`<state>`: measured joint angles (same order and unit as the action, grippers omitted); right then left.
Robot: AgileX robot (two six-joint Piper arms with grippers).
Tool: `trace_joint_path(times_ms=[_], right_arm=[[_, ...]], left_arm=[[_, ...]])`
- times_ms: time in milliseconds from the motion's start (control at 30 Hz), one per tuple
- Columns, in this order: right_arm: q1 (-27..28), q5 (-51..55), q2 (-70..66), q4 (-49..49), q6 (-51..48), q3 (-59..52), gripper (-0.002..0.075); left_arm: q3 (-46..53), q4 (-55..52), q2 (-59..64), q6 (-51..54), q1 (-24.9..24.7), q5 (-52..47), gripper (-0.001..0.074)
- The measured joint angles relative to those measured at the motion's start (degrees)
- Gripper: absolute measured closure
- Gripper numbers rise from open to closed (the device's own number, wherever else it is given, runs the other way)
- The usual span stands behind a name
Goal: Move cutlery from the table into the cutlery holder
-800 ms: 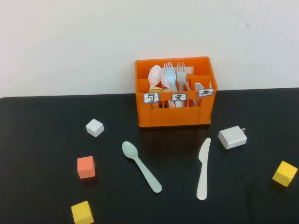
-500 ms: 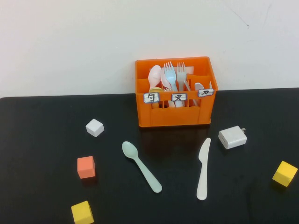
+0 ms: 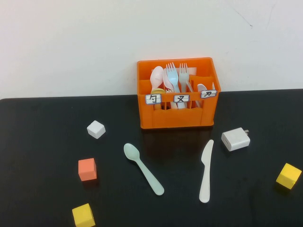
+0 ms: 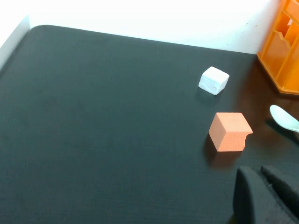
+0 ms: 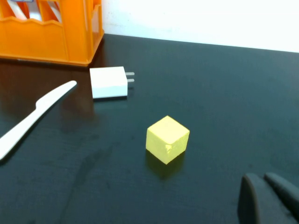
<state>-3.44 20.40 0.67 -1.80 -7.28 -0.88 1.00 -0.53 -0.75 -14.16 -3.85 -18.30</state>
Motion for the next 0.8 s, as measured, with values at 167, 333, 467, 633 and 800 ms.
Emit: trace_joint_path(times_ms=[167,333,467,633,800], right_arm=[[0.0,0.0,0.0,0.0,0.0,0.0,0.0728],[0.0,0.0,0.0,0.0,0.0,0.0,0.0728],[0.0,0.0,0.0,0.0,0.0,0.0,0.0728],[0.0,-1.88,0.0,0.0,0.0,-0.28,0.0728],[0.0,-12.06,0.0,0.0,0.0,-0.76,0.0728]], left_arm=[[0.0,0.0,0.0,0.0,0.0,0.0,0.0736],[0.0,0.0,0.0,0.0,0.0,0.0,0.0736],[-0.05,0.0,0.0,0.0,0.0,0.0,0.0736],[0.07,0.0,0.0,0.0,0.0,2.74,0.0736],[0.19,-0.1,0.0,0.0,0.0,14.63,0.0736]])
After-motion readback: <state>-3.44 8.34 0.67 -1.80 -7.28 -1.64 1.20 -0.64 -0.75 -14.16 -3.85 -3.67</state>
